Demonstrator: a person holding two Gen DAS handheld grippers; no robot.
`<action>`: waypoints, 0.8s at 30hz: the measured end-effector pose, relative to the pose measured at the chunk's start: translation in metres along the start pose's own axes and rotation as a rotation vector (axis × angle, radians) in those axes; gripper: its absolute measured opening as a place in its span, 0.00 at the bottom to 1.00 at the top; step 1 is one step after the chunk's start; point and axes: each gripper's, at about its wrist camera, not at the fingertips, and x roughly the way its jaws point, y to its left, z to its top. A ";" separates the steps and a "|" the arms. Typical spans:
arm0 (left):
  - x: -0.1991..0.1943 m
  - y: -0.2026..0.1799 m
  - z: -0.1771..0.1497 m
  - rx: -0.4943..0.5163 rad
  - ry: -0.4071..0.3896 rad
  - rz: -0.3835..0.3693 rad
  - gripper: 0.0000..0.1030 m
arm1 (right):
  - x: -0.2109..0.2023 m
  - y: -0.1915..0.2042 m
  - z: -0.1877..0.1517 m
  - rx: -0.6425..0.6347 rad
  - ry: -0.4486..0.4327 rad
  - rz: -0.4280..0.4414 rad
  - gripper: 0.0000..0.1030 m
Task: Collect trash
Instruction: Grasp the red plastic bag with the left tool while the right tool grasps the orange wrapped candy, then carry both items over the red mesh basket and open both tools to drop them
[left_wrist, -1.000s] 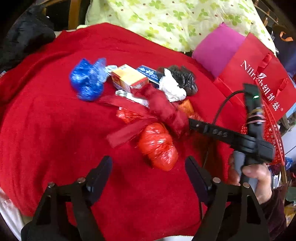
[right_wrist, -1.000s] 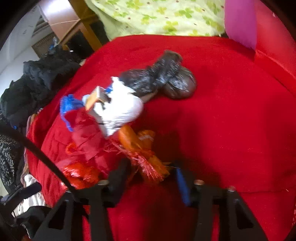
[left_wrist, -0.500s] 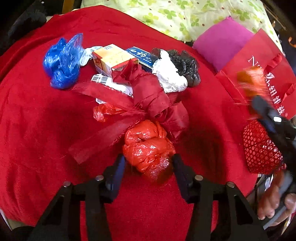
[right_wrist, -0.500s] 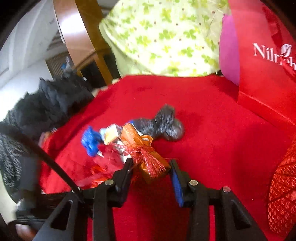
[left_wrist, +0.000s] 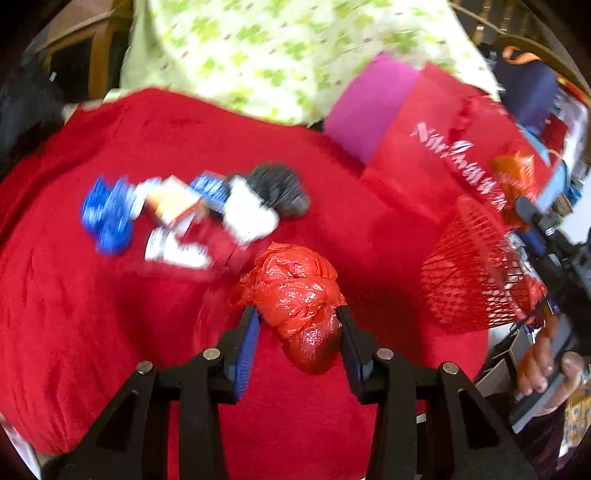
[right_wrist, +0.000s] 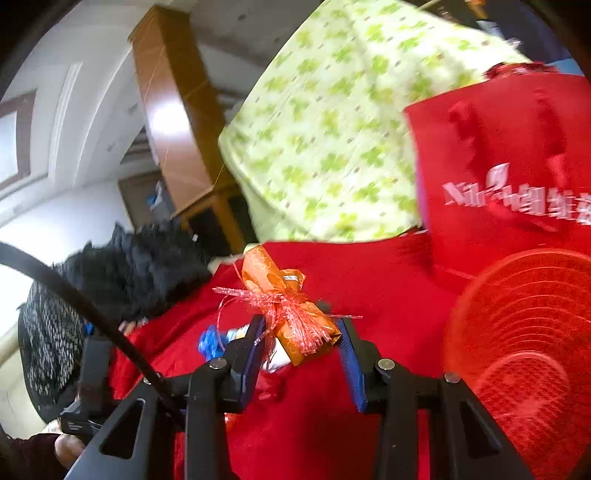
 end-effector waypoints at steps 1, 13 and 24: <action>-0.004 -0.009 0.005 0.025 -0.017 -0.008 0.42 | -0.009 -0.008 0.003 0.015 -0.021 -0.011 0.40; -0.008 -0.125 0.074 0.269 -0.087 -0.119 0.43 | -0.103 -0.101 0.018 0.186 -0.200 -0.166 0.41; 0.033 -0.250 0.072 0.480 -0.016 -0.250 0.47 | -0.134 -0.155 0.019 0.389 -0.254 -0.206 0.49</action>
